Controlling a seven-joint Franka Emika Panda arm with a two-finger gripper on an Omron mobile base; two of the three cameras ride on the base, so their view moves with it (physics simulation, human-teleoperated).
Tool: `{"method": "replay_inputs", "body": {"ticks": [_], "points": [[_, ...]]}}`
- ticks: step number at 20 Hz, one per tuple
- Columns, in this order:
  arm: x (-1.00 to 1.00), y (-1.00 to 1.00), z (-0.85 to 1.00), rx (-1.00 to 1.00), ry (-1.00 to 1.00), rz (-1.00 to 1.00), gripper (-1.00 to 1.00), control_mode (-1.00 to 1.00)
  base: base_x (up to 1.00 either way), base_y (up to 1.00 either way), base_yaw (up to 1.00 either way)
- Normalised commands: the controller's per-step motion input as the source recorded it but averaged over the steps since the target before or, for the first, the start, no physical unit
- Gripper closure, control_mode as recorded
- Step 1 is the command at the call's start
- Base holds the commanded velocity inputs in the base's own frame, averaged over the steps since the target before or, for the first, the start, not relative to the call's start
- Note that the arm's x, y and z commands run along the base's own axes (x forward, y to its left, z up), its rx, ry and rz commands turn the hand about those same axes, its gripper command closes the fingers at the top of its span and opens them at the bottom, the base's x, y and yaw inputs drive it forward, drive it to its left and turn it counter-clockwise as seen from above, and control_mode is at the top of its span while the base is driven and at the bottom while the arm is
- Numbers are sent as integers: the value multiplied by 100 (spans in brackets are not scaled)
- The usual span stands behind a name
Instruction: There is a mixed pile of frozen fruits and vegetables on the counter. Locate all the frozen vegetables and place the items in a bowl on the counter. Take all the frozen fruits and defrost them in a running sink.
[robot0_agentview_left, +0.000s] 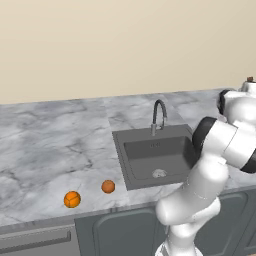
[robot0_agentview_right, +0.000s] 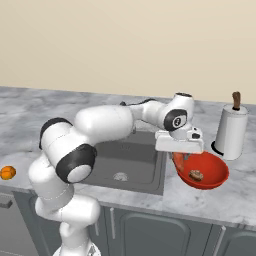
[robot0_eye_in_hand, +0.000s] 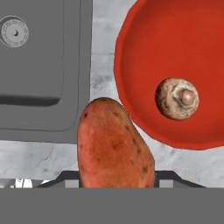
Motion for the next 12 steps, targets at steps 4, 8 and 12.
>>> {"method": "replay_inputs", "body": {"ticks": [4, 8, 12], "points": [[39, -43, -25, 11, 0, 25, 100, -100, 0, 0, 0], [38, -44, -37, 4, 1, 27, 100, -100, 0, 0, 0], [37, -42, -42, 0, 5, 25, 100, -100, 0, 0, 0]]}}
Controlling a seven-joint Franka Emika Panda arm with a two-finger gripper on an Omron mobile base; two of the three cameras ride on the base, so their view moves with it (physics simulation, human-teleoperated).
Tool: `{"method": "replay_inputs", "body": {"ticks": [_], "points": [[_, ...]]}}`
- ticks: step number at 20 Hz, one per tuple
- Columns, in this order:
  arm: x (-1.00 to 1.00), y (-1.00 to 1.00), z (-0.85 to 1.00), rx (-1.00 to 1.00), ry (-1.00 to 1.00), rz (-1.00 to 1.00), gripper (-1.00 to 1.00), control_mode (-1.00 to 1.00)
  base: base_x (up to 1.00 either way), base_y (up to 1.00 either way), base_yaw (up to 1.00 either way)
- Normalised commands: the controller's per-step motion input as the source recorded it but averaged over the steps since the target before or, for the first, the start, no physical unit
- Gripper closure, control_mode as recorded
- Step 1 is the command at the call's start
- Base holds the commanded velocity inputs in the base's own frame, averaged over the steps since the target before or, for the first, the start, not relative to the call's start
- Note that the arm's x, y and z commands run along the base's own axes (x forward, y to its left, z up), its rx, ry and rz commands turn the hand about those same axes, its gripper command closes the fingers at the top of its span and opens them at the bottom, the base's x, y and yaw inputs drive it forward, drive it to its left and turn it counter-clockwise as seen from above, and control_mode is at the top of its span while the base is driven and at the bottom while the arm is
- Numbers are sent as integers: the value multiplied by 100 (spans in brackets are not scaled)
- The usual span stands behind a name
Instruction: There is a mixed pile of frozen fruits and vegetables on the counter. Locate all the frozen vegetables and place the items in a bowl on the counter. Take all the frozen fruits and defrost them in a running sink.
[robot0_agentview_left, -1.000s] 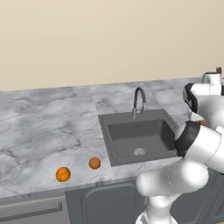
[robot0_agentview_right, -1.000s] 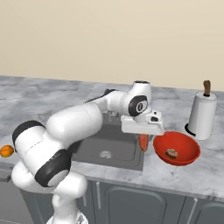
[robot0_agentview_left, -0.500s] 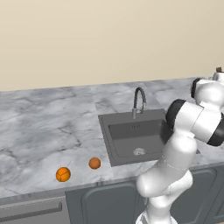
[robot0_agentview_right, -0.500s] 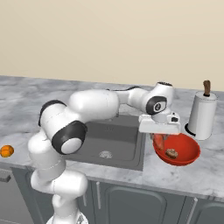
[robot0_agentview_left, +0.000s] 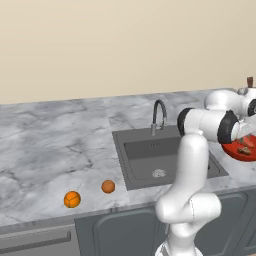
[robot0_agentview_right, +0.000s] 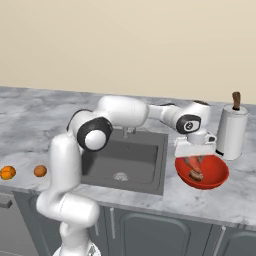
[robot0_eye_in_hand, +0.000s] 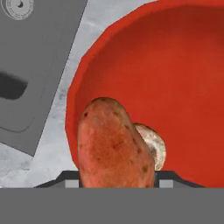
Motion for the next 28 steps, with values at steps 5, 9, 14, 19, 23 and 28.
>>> {"method": "replay_inputs", "body": {"ticks": [5, 9, 14, 19, 23, 28], "points": [[36, -18, -25, 10, 0, 25, 100, -100, 0, 0, 0], [11, -22, -39, 6, -1, 17, 100, -100, 0, 0, 0], [0, -1, -21, 6, 0, 7, -100, -100, 0, 0, 0], [0, 2, -2, 0, 0, 0, -100, -100, 0, 0, 0], [-26, 12, 19, -5, -2, -2, -100, -100, 0, 0, 0], [-65, 34, 26, -3, -11, -15, -100, -100, 0, 0, 0]]}}
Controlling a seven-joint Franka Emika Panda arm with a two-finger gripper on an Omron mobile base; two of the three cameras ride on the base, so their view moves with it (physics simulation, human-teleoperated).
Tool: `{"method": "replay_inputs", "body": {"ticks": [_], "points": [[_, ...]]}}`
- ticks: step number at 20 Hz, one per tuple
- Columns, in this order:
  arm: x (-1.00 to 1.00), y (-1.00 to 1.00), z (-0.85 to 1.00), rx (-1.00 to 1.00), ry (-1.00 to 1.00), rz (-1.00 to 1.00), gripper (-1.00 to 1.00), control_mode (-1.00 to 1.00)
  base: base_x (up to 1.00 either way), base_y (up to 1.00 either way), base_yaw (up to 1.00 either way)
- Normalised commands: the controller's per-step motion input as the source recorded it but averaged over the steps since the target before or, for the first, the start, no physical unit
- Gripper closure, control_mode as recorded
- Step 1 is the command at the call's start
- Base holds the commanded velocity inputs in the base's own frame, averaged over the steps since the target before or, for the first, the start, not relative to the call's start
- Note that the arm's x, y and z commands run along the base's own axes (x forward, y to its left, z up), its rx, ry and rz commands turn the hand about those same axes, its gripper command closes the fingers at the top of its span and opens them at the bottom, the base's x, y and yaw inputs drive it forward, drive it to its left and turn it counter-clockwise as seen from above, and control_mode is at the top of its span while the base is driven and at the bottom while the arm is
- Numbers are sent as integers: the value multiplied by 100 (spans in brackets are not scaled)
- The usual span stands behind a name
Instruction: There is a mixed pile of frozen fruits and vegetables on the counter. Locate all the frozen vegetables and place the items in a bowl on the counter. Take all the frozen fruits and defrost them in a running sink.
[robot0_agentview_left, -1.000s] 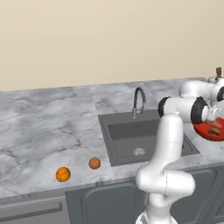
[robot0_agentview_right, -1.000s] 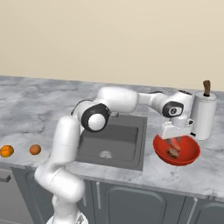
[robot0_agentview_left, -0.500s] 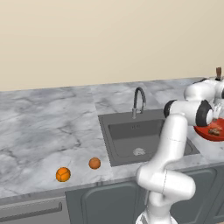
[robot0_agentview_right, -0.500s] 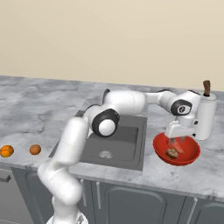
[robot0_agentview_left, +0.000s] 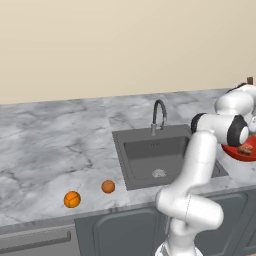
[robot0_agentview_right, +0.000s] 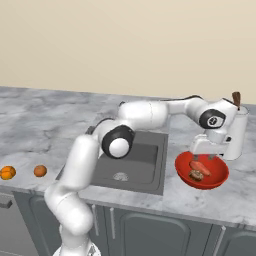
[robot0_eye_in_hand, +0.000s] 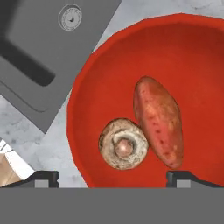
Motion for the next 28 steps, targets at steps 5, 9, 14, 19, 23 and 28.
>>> {"method": "replay_inputs", "body": {"ticks": [5, 9, 14, 19, 23, 28], "points": [[-62, 79, 19, -3, -18, -9, -100, -100, 0, 0, 0], [-27, 100, 6, -17, -6, 0, -100, -100, 0, 0, 0], [-7, 83, 0, -9, 1, -12, -100, -100, 0, 0, 0], [-14, 55, 23, -5, 13, -18, -100, -100, 0, 0, 0], [-2, 47, 55, -5, 26, -13, -100, -100, 0, 0, 0], [-15, 71, 4, -8, 5, -5, -100, -100, 0, 0, 0]]}}
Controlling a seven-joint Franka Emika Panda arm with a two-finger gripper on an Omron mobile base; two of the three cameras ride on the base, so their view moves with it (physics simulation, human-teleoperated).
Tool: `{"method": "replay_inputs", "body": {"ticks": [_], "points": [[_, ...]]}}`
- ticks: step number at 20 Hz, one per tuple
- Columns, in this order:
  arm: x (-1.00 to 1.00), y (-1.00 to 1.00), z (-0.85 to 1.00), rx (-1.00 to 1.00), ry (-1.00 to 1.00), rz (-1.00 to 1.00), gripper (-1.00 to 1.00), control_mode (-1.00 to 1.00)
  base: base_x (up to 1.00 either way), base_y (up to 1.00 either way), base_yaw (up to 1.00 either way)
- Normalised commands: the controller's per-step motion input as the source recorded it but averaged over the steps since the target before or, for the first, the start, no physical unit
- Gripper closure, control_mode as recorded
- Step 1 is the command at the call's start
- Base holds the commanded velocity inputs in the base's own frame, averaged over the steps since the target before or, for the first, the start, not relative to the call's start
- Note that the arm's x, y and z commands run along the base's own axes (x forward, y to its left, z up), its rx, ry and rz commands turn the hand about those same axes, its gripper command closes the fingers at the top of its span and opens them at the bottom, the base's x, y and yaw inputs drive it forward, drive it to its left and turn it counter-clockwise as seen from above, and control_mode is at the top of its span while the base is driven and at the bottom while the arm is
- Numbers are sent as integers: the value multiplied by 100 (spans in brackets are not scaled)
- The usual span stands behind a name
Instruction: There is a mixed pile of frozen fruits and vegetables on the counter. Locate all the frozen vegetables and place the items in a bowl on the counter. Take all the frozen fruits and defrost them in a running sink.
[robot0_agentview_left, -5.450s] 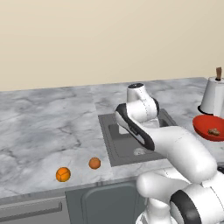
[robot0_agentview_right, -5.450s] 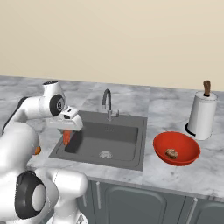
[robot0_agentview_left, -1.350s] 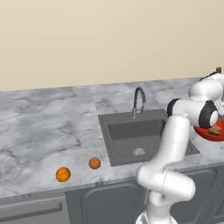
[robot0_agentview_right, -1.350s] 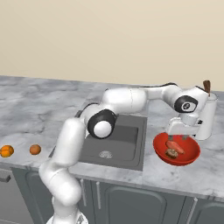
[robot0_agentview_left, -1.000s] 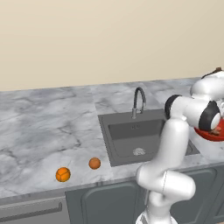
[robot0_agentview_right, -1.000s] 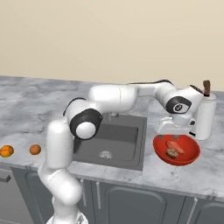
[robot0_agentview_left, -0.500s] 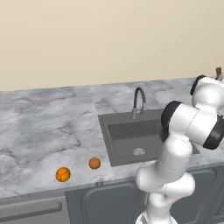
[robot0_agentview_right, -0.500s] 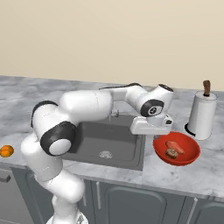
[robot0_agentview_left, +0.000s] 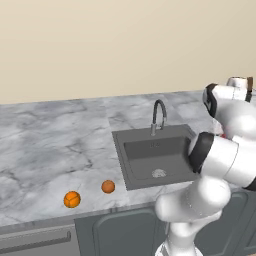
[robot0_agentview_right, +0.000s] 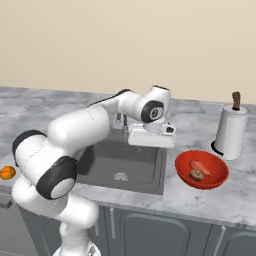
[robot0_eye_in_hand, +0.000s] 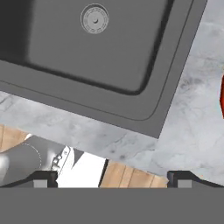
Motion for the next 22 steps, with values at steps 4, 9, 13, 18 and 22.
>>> {"method": "replay_inputs", "body": {"ticks": [4, 9, 13, 18, 22], "points": [[-41, 100, -5, -3, 1, 0, -100, -100, 0, 0, 0], [-59, 96, 0, -1, 6, 0, -100, -100, 0, 0, 0], [-51, 100, -1, 0, 6, 0, -100, -100, 0, 0, 0], [-53, 100, -10, 0, 1, 6, -100, -100, 0, 0, 0], [-40, 100, -23, 0, -1, 4, -100, -100, 0, 0, 0]]}}
